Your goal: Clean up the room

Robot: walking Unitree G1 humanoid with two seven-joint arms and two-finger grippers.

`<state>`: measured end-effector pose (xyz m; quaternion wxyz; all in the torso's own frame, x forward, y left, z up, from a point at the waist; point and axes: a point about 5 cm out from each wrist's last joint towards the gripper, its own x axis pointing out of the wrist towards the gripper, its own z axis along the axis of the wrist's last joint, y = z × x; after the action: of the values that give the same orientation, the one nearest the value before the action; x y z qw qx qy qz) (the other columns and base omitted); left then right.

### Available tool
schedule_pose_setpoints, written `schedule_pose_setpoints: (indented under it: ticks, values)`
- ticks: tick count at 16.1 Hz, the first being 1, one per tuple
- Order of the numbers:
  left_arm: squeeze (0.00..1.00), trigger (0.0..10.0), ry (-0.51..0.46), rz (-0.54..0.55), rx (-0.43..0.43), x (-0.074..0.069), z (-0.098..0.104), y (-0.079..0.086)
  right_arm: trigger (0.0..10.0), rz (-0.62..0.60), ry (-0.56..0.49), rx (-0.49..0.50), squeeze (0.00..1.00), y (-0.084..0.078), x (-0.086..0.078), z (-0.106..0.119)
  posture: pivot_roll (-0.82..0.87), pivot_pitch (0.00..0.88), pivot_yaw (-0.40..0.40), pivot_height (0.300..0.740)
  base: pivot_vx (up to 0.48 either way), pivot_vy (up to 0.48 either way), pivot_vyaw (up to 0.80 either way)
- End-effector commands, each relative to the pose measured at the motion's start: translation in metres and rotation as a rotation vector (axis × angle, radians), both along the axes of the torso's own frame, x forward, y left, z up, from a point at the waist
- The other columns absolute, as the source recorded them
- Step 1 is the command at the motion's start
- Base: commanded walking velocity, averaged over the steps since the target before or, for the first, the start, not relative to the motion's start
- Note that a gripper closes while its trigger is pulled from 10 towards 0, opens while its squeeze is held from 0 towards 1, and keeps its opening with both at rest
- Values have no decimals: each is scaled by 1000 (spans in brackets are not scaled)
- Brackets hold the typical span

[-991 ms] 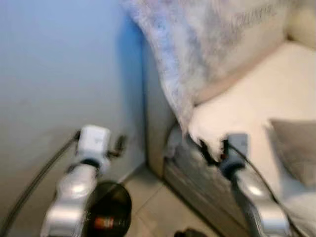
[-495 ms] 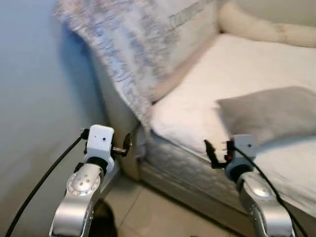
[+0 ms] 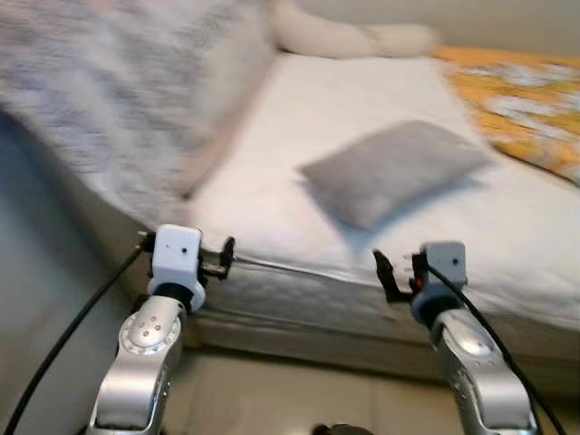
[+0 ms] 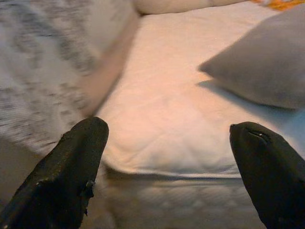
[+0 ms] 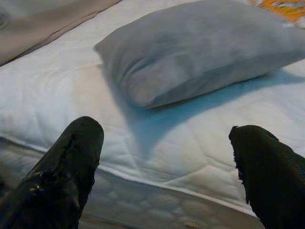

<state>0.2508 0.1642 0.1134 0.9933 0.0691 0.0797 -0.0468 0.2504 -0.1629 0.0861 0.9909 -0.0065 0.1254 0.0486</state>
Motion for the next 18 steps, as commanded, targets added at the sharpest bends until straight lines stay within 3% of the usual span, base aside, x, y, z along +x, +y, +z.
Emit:
schedule_pose_setpoints:
  ticks: [1, 3, 5, 6, 18]
  values:
    - [20, 10000, 2, 11, -3, 2, -1, 3, 10000, 14, -28, -4, 1000, 3, 4, 6, 10, 0, 24, 740, 0, 0, 0]
    - [27, 10000, 6, 25, -12, 4, -2, 5, 10000, 26, -52, -9, 1000, 6, 10, 13, 0, 0, 24, 740, 291, 0, 0]
    - [24, 10000, 1, 26, -13, 7, -1, 5, 10000, 28, -60, -16, 408, 5, 14, 17, -5, 0, 25, 740, 322, 0, 0]
    - [31, 10000, -4, 25, -15, 8, -1, 5, 10000, 29, -64, -20, 0, 5, 17, 18, -7, 0, 24, 740, 337, 0, 0]
    - [35, 10000, -31, 1, -4, 18, 4, 7, 10000, 3, -36, -40, 0, 2, 28, 17, 4, 0, 16, 740, 358, 0, 0]
